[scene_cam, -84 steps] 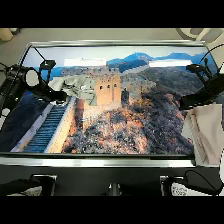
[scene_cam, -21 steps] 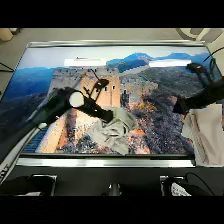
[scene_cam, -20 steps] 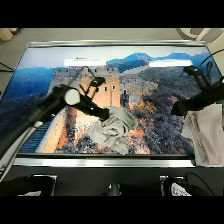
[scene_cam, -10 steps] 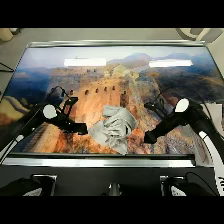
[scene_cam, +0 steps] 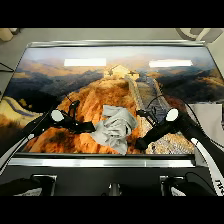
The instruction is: Fold the shirts.
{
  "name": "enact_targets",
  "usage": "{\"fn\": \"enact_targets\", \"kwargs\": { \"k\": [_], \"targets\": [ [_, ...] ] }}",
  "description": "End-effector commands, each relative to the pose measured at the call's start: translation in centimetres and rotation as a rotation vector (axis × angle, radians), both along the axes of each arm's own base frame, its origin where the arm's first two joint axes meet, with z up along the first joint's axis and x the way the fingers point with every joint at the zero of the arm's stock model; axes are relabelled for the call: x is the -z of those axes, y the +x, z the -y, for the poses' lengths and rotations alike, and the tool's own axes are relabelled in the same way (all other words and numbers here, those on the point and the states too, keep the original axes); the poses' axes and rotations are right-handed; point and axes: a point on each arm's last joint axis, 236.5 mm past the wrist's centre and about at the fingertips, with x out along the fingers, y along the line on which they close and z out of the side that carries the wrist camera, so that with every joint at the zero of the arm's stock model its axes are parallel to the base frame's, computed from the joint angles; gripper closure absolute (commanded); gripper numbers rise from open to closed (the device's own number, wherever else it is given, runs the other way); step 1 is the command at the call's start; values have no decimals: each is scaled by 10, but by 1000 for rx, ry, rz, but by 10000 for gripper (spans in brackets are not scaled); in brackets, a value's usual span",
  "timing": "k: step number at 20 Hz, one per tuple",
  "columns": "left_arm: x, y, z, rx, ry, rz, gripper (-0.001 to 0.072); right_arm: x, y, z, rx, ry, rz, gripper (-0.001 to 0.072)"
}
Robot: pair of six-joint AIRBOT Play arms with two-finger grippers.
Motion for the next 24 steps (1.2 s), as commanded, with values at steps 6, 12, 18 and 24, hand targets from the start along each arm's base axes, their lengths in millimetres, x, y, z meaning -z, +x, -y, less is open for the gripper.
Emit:
{"fn": "enact_targets", "kwargs": {
  "k": [6, 12, 18, 24],
  "targets": [
    [3, 19, 9, -74, -46, 40, 677, 20, -2, -32, 159, 141, -30, 2],
    [-21, 20, 11, 4, -63, 125, 678, 46, -7, -71, 141, 148, -36, 25],
    [-80, 30, 14, 20, -113, 283, 678, 42, 5, -84, 180, 133, 29, 691],
    [-301, 81, -12, 41, -62, 884, 681, -164, 81, -14, 101, 97, 651, 692]
  ]
}}
